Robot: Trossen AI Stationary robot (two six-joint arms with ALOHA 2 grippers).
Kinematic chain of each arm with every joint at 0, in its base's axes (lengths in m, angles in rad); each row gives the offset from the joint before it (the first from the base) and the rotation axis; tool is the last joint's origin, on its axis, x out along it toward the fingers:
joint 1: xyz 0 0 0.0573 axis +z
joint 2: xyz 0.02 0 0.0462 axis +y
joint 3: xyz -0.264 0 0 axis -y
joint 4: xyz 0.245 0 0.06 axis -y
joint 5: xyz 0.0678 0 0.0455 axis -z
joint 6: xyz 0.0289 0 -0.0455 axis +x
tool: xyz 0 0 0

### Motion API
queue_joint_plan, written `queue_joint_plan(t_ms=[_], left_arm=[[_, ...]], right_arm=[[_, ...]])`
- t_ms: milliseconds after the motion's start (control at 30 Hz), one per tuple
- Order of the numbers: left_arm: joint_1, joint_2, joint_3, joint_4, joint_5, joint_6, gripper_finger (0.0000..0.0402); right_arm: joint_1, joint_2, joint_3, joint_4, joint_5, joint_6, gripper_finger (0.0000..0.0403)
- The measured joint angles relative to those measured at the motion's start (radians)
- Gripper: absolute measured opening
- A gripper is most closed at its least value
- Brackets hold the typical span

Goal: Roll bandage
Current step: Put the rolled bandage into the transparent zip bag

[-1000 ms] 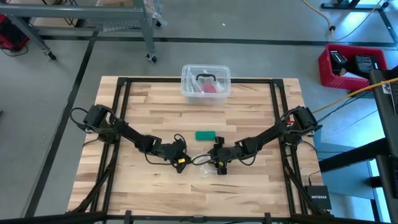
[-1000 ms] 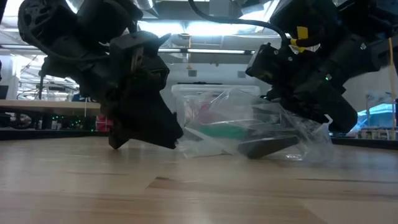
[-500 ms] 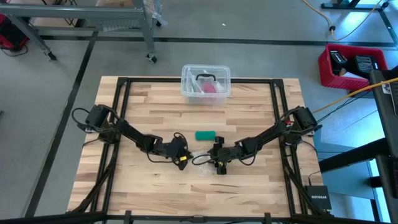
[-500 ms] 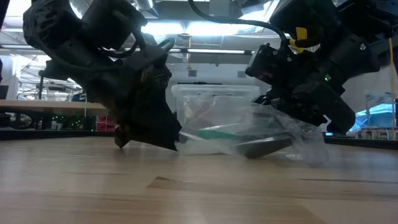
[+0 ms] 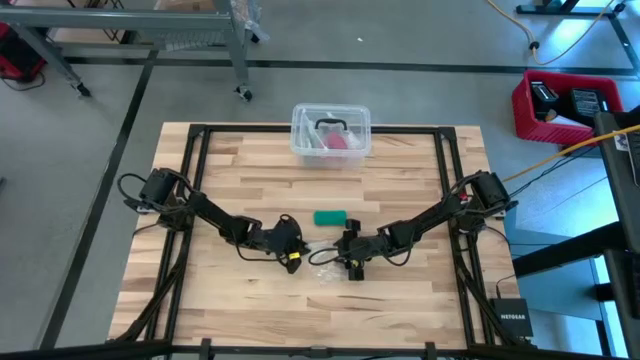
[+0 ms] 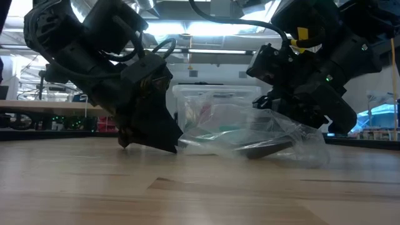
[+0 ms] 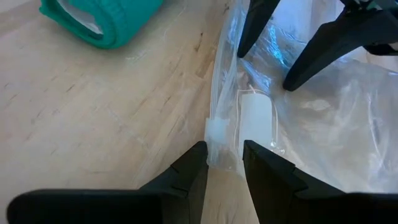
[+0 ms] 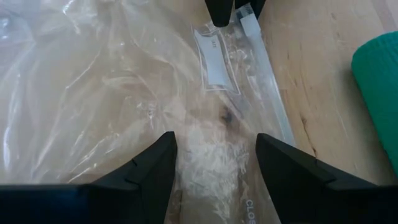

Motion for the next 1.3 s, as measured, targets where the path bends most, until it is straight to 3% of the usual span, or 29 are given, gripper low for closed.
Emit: queue_joint_plan(t_ms=[433, 700, 800, 1067, 1300], left_arm=[[-0.001, 0.048, 0.002, 0.092, -0.015, 0.038, 0.0097], [-0.017, 0.049, 0.002, 0.082, 0.033, 0.118, 0.0016], [-0.026, 0.044, 0.001, 0.078, 0.034, 0.144, 0.0014], [-0.039, -0.104, -0.001, -0.103, 0.005, 0.255, 0.0009], [-0.066, -0.282, 0.022, -0.150, -0.083, 0.540, 0.0022]], right_arm=[[0.000, 0.047, 0.003, 0.079, 0.001, 0.006, 0.0227], [0.000, 0.062, 0.005, 0.108, 0.001, 0.003, 0.0227], [0.000, 0.045, 0.017, 0.073, -0.005, 0.000, 0.0227], [0.009, -0.198, 0.071, -0.161, -0.010, -0.054, 0.0227], [0.013, -0.367, 0.075, -0.177, -0.001, -0.124, 0.0227]])
